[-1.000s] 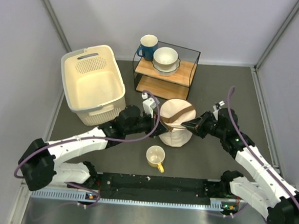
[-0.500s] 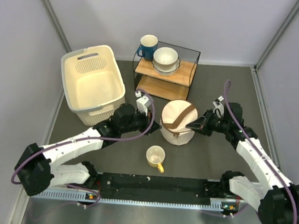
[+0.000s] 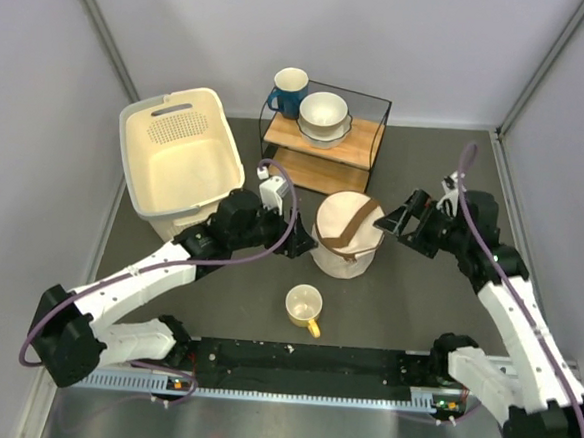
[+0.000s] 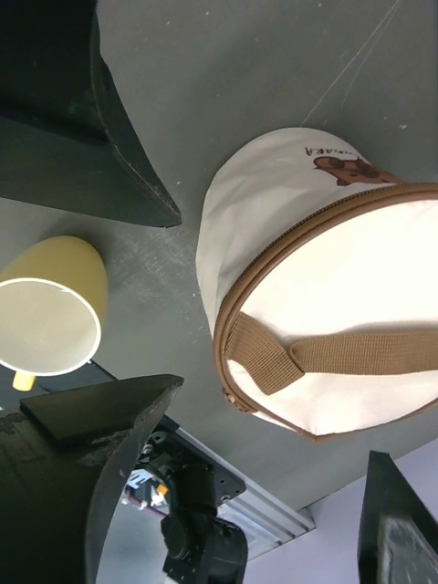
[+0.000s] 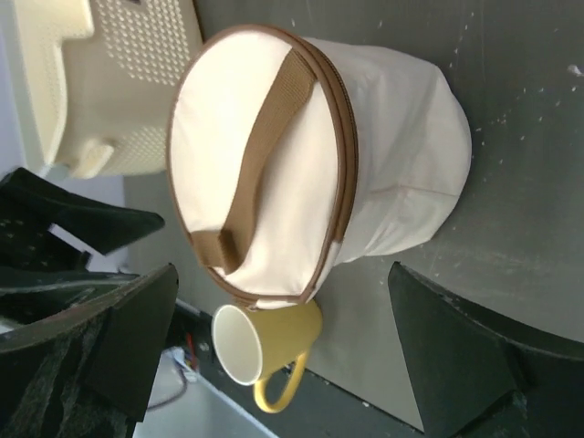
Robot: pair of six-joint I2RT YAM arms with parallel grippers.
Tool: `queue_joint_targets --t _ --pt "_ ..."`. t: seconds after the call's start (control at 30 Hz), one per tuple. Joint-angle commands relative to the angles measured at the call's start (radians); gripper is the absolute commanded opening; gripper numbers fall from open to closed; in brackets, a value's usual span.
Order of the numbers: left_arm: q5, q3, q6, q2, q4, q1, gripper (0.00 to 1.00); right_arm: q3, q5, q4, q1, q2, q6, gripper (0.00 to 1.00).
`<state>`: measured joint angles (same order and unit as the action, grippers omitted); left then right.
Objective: Unzip the laundry bag and remove the bra
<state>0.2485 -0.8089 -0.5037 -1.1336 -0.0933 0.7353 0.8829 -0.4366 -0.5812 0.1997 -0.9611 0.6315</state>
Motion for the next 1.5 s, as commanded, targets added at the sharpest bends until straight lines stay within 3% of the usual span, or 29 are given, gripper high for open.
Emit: queue_joint_targets --t 0.0,0.13,0.27,0.4,0.6,0.83,0.87,0.97,1.0,1.07,1.47 --pt "0.057 -0.032 -0.030 0.038 -0.026 0.003 0.70 -0.205 0.093 0.104 0.000 0.247 0.330 0.97" --pt "0.083 0.014 -0.059 0.052 -0.013 0.032 0.70 -0.357 0.114 0.204 0.023 0.383 0.558 0.90" --pt "0.158 0.017 -0.016 -0.012 0.049 0.078 0.68 -0.404 0.142 0.305 0.098 0.351 0.606 0.87" --pt "0.225 -0.013 -0.004 -0.067 0.085 0.079 0.65 -0.391 0.171 0.420 0.191 0.239 0.629 0.77" --pt "0.236 -0.053 -0.027 -0.120 0.138 0.093 0.59 -0.349 0.193 0.489 0.208 0.131 0.609 0.60" --pt "0.216 -0.072 -0.053 -0.212 0.187 0.118 0.59 -0.348 0.190 0.506 0.210 0.098 0.605 0.56" --pt "0.213 -0.069 -0.055 -0.216 0.208 0.118 0.59 -0.348 0.196 0.504 0.208 0.097 0.602 0.53" --pt "0.207 -0.070 -0.058 -0.233 0.218 0.119 0.59 -0.349 0.196 0.501 0.208 0.097 0.603 0.29" --pt "0.207 -0.075 -0.059 -0.238 0.218 0.124 0.59 -0.349 0.196 0.503 0.208 0.097 0.603 0.12" --pt "0.196 -0.076 -0.059 -0.247 0.218 0.125 0.58 -0.346 0.196 0.498 0.208 0.097 0.606 0.00" --pt "0.189 -0.084 -0.107 -0.270 0.267 0.159 0.49 -0.302 0.176 0.465 0.208 0.082 0.680 0.00"
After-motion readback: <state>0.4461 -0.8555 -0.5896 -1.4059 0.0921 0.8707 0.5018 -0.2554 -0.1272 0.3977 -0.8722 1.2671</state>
